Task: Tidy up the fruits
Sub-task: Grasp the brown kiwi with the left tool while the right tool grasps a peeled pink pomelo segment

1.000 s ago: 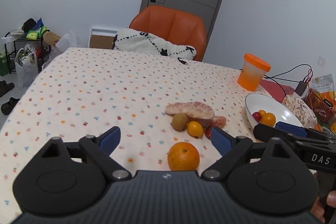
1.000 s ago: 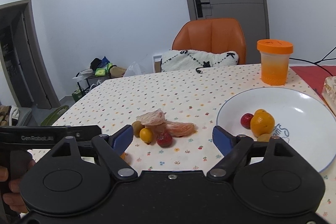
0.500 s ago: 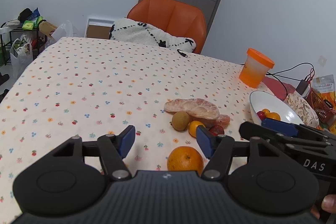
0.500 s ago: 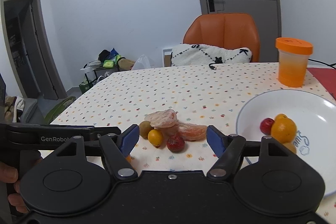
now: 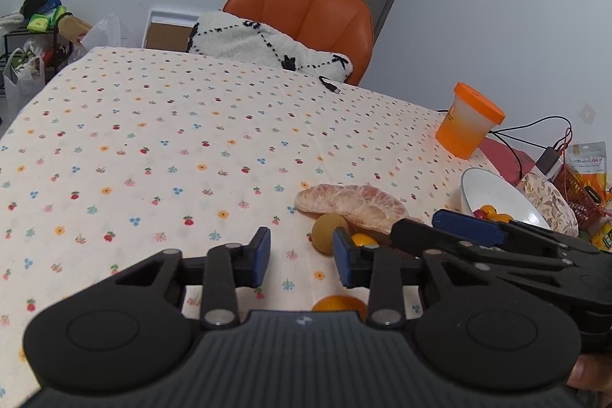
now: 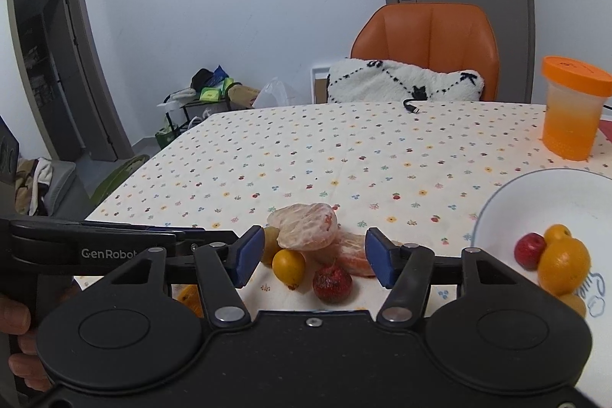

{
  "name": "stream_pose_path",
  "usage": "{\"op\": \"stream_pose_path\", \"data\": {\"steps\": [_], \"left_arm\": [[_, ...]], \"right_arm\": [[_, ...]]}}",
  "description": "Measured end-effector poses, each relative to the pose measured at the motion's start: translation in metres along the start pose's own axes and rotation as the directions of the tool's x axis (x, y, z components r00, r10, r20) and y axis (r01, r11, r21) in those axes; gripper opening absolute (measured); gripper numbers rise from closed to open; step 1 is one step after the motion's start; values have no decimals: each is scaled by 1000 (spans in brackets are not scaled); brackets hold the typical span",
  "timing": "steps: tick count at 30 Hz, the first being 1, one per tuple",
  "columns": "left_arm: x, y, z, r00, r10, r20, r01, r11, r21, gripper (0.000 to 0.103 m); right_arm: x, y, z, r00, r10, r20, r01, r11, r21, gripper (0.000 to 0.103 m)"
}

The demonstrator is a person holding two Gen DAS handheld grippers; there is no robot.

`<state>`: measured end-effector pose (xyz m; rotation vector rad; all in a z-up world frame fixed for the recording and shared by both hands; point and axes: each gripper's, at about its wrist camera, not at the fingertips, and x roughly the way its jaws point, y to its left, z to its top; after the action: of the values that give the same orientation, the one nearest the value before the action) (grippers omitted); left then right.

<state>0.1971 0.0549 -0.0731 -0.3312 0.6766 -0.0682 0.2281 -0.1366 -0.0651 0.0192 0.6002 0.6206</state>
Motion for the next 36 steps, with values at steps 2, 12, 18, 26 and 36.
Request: {"op": "stream_pose_path", "data": {"steps": [2, 12, 18, 26, 36], "left_arm": [[2, 3, 2, 1000, -6, -8, 5, 1000, -14, 34], [11, 9, 8, 1000, -3, -21, 2, 999, -32, 34], [10, 13, 10, 1000, -9, -20, 8, 999, -49, 34], [12, 4, 12, 1000, 1, -17, -1, 1000, -18, 38], [26, -6, 14, 999, -28, -36, 28, 999, -16, 38]], "right_arm": [[5, 0, 1, 1000, 6, -12, -6, 1000, 0, 55], [22, 1, 5, 999, 0, -44, -1, 1000, -29, 55], [27, 3, 6, 999, 12, -51, -15, 998, -61, 37], [16, -7, 11, 1000, -18, -17, 17, 1000, -25, 35], [-3, -17, 14, 999, -37, 25, 37, 999, 6, 35]]}}
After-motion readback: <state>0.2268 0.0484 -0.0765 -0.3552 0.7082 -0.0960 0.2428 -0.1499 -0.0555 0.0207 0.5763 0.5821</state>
